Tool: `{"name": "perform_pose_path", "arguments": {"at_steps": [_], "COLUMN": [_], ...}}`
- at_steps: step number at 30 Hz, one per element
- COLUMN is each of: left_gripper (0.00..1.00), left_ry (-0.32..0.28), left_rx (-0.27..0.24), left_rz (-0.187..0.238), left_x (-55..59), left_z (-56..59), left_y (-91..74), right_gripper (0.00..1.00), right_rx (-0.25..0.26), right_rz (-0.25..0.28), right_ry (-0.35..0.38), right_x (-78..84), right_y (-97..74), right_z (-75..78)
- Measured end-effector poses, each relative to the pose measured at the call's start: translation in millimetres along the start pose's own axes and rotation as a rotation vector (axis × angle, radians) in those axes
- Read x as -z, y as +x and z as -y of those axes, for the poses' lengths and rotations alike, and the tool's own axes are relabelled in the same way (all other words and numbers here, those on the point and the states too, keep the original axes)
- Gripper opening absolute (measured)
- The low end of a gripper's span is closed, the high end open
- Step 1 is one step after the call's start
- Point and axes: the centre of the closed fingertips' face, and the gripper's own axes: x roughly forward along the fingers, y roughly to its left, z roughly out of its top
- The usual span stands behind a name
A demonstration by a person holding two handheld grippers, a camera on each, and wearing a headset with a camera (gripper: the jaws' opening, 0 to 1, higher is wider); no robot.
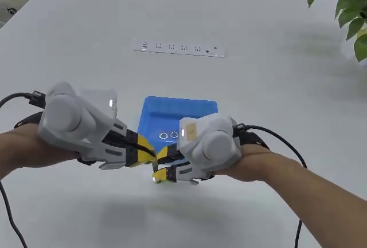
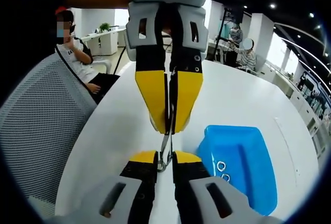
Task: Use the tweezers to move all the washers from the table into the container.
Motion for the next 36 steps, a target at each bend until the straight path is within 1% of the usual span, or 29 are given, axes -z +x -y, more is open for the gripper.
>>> {"name": "perform_pose_path", "arguments": {"at_steps": [3,6,10,23,31,33,36], "left_gripper": [0.06,0.05,0.05,0.06,0.06,0.06,0.07], "left_ry": [0.002,0.001,0.0,-0.007,-0.011,-0.016,-0.04], "left_rx": [0.0,0.002,0.002,-0.003,-0.006,-0.008,-0.005], "left_rz": [-0.001,0.0,0.0,-0.001,-0.001,0.004,0.022], "left_x": [0.0,-0.3,0.3,0.6,-0.6,-1.4,-4.0], "left_z": [0.4,0.6,0.4,0.9,0.9,0.9,1.1], "left_y": [-0.1,-0.1,-0.7,-0.5,0.4,0.1,-1.6], "right_gripper": [0.11,0.11,0.1,0.08,0.08,0.08,0.08], "right_rx": [0.001,-0.004,-0.013,-0.013,-0.015,-0.016,-0.013], "right_rz": [-0.004,-0.025,-0.028,-0.02,-0.025,-0.022,-0.015], "right_ry": [-0.008,-0.04,-0.052,-0.023,-0.021,-0.021,-0.02], "right_x": [0.0,2.6,3.1,2.8,3.3,2.9,0.6], "right_y": [-0.1,1.9,2.4,1.9,0.7,0.0,-2.0], "right_z": [0.4,-1.0,-0.5,-0.5,-0.3,-0.6,-0.5]}}
